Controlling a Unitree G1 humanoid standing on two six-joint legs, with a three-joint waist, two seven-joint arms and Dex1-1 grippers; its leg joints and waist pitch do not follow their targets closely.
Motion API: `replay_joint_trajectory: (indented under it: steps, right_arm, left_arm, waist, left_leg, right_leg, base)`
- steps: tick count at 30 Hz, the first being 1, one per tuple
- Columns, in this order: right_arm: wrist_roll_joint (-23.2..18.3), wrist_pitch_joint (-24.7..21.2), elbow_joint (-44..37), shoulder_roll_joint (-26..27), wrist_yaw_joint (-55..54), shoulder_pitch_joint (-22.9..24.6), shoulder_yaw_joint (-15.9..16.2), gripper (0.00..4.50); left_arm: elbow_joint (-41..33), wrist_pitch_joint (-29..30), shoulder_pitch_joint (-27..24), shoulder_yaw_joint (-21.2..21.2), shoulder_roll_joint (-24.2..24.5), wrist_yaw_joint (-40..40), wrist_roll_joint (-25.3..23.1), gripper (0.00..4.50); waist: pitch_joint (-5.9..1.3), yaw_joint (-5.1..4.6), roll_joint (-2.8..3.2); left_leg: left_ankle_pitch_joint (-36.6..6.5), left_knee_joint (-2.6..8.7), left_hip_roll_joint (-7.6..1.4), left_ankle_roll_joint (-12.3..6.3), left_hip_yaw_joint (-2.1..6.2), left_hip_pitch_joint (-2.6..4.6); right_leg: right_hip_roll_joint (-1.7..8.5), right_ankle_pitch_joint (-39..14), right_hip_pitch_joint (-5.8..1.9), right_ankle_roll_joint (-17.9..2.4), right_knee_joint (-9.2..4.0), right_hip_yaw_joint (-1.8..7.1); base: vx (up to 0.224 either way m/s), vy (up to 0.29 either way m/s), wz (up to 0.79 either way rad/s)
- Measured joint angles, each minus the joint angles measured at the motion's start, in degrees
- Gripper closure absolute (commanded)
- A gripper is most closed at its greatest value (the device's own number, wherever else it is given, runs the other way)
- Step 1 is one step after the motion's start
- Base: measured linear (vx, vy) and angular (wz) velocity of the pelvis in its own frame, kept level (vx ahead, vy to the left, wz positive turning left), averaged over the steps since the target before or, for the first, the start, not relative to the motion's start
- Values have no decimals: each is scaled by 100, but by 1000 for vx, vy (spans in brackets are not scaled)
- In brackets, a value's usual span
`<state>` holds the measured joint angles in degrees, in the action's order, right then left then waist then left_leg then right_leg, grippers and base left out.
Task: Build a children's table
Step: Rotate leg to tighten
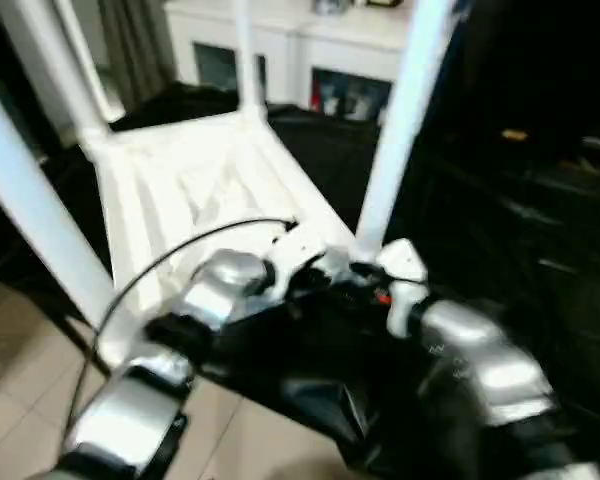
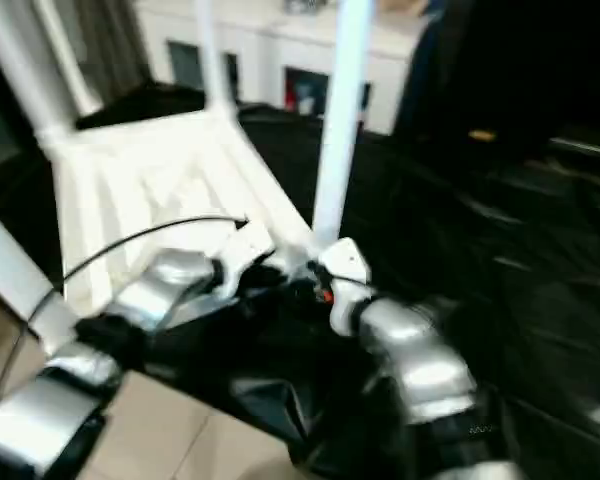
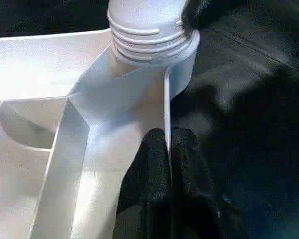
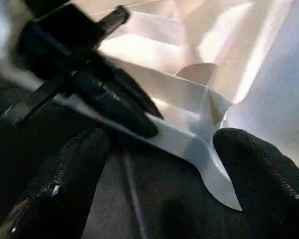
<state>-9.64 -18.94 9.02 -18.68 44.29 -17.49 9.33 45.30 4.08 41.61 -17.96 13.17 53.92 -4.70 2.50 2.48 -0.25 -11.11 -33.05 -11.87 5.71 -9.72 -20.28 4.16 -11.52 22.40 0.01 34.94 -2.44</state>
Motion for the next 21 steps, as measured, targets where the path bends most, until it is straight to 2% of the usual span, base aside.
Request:
replay_joint_trajectory:
  steps: [4, 8, 12, 14, 15, 17, 19, 21]
  right_arm:
    - [-81, 140, -197, -311, 563, 44, 111, 60]
    - [-186, 130, -558, -804, 882, 183, 187, 60]
    - [-25, 86, -573, -1186, 880, 235, -28, 60]
    - [47, 96, -557, -1243, 874, 236, -127, 60]
    - [45, 94, -558, -1255, 876, 236, -165, 30]
    - [-1, 82, -564, -1279, 881, 235, -214, 30]
    - [-63, 79, -570, -1302, 869, 234, -215, 8]
    - [-76, 90, -563, -1297, 841, 234, -196, 8]
  left_arm:
    - [-412, -137, -222, 1, 317, 557, 102, 450]
    - [-580, -181, -318, -32, 428, 832, 124, 450]
    - [-652, -240, -415, -31, 567, 1198, 238, 450]
    - [-730, -272, -479, -32, 623, 1337, 260, 450]
    - [-775, -274, -503, -36, 639, 1393, 264, 450]
    - [-798, -274, -511, -55, 640, 1440, 264, 450]
    - [-810, -274, -513, -61, 641, 1471, 264, 450]
    - [-851, -273, -532, -61, 642, 1483, 268, 450]
  waist:
    - [-1, -10, 3]
    - [0, 37, 4]
    - [1, 62, 5]
    - [1, 68, 5]
    - [1, 72, 5]
    - [1, 87, 5]
    - [1, 99, 5]
    - [1, 94, 5]
  left_leg:
    - [32, -5, 0, -53, -5, -37]
    - [27, -18, 1, -70, -12, -61]
    - [20, -41, 1, -68, -16, -59]
    - [15, -45, 0, -59, -15, -58]
    - [15, -47, 0, -59, -15, -58]
    - [15, -51, 0, -60, -15, -59]
    - [16, -54, 1, -65, -16, -61]
    - [20, -56, 0, -77, -15, -63]
  right_leg:
    - [1, 0, 63, -3, 4, 2]
    - [5, 0, 71, -4, 4, 0]
    - [9, 1, 69, -4, 9, 3]
    - [9, 1, 68, -5, 15, 3]
    - [9, 1, 68, -5, 17, 3]
    - [11, 2, 68, -5, 18, 2]
    - [12, 2, 67, -5, 18, 2]
    - [12, 2, 68, -5, 18, 2]
  base:
    - [0, 0, 0]
    - [0, 0, 0]
    - [0, 0, 0]
    - [0, 0, 0]
    - [0, 0, 0]
    - [0, 0, 0]
    - [0, 0, 0]
    - [0, 0, 0]
